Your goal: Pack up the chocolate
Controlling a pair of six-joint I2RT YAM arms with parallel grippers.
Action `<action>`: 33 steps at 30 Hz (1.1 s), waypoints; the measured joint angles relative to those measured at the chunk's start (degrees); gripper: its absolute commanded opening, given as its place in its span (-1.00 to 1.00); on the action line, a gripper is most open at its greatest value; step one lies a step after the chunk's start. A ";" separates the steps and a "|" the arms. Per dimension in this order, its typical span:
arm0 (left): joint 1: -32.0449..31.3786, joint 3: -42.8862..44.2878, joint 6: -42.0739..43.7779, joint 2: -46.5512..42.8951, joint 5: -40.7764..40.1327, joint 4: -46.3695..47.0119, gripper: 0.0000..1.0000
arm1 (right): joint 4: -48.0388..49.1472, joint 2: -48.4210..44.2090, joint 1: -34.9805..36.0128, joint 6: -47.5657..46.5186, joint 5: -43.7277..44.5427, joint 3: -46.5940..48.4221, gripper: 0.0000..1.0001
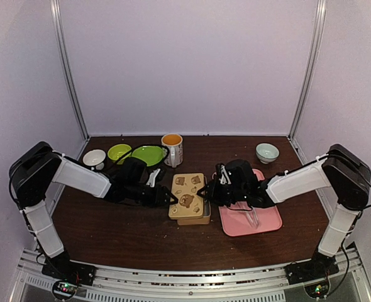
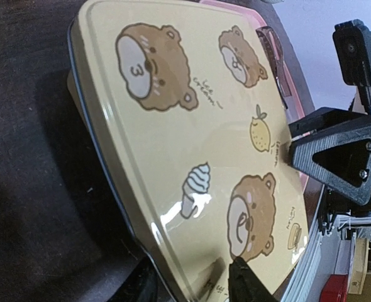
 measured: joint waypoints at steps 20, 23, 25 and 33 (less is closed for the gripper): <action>-1.49 2.80 -0.33 0.74 0.76 0.02 -0.71 | -15.69 -5.35 -0.17 -11.19 5.22 3.17 0.11; -1.49 2.80 -0.42 1.22 0.57 0.22 -0.69 | -15.54 -5.35 -0.22 -11.17 4.63 2.14 0.11; -1.49 2.80 -0.57 1.29 0.35 0.24 -0.68 | -15.41 -5.31 -0.24 -11.15 4.35 1.64 0.10; -1.49 2.80 -1.25 1.31 -0.50 0.22 -0.60 | -14.43 -4.31 -0.33 -11.08 2.73 1.36 0.02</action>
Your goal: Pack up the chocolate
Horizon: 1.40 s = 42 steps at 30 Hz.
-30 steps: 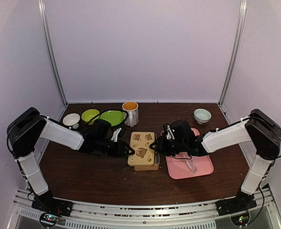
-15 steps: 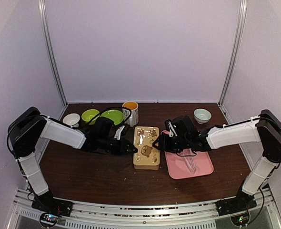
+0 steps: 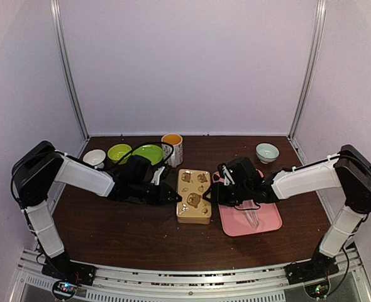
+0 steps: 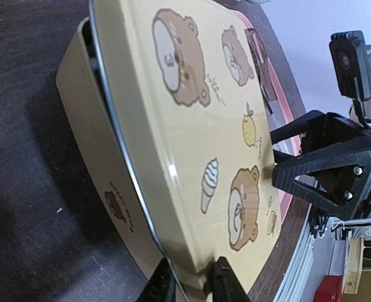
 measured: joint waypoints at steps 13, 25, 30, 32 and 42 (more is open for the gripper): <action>-0.55 1.49 0.04 0.90 -5.05 -1.95 -0.41 | 2.95 3.96 -1.97 0.13 -3.13 0.81 -0.04; -0.35 4.70 0.42 2.47 -8.90 -3.98 -0.31 | 2.45 6.14 -5.46 -2.14 -4.42 3.96 0.37; 0.07 5.35 1.05 2.56 -8.98 -5.01 -0.31 | 1.38 5.99 -7.43 -5.25 -4.48 4.22 0.78; 0.20 5.66 1.31 2.67 -8.94 -5.44 -0.31 | 0.48 5.88 -8.20 -7.30 -4.79 4.74 0.74; 0.39 7.89 2.93 3.32 -8.87 -8.31 -0.31 | -3.78 7.78 -12.61 -20.13 -10.23 18.08 0.64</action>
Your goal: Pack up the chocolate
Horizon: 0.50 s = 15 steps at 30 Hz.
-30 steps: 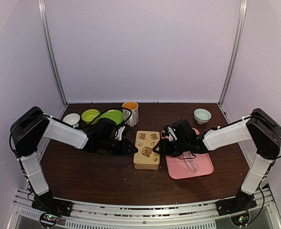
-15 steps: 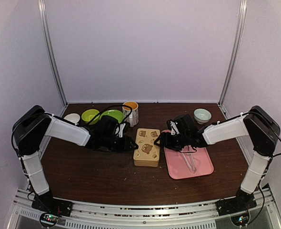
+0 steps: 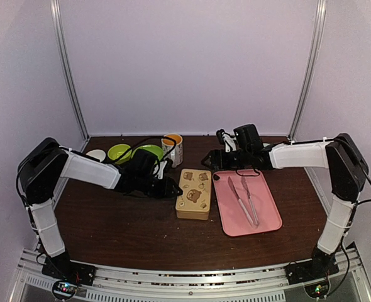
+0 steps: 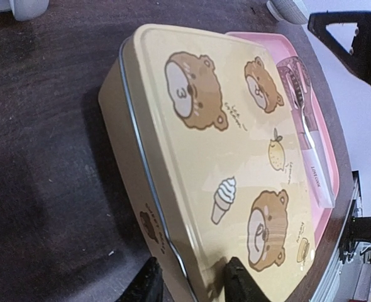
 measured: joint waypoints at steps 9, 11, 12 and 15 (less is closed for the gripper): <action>0.07 1.73 1.64 0.35 0.04 -2.75 -0.31 | -5.18 13.03 -0.26 -7.43 -7.10 14.69 0.60; 0.04 2.19 1.95 0.48 0.04 -3.26 -0.32 | -6.71 16.20 -0.26 -7.85 -8.24 17.05 0.55; 0.07 2.36 2.14 0.55 0.02 -3.48 -0.32 | -7.32 17.46 -0.26 -8.15 -8.72 17.90 0.53; 0.07 2.51 2.47 0.59 0.09 -3.87 -0.32 | -8.55 19.21 -0.33 -9.05 -10.05 19.06 0.41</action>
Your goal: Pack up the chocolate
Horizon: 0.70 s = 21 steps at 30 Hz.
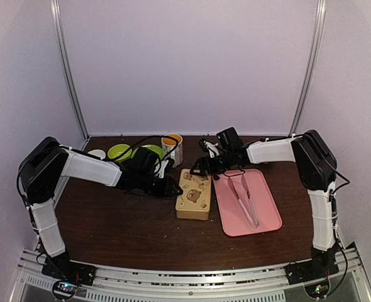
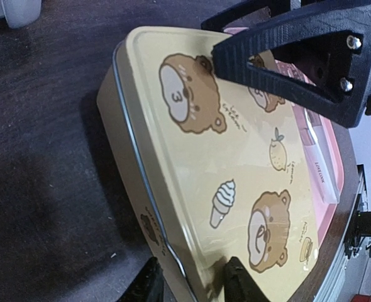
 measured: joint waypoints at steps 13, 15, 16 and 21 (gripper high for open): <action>0.09 1.16 3.04 0.04 0.22 -2.34 -0.32 | 2.10 -7.48 -1.03 -1.22 -7.26 -13.44 -0.03; 0.09 1.38 3.37 0.11 0.33 -2.71 -0.32 | 3.74 -9.84 -0.98 0.55 -7.89 -17.29 -0.10; 0.09 1.53 3.58 0.20 0.44 -2.82 -0.32 | 4.85 -10.82 -0.92 1.68 -8.04 -19.10 -0.13; 0.09 1.57 4.13 0.24 1.11 -2.97 -0.32 | 12.17 -14.86 -0.61 7.52 -8.15 -27.15 -0.26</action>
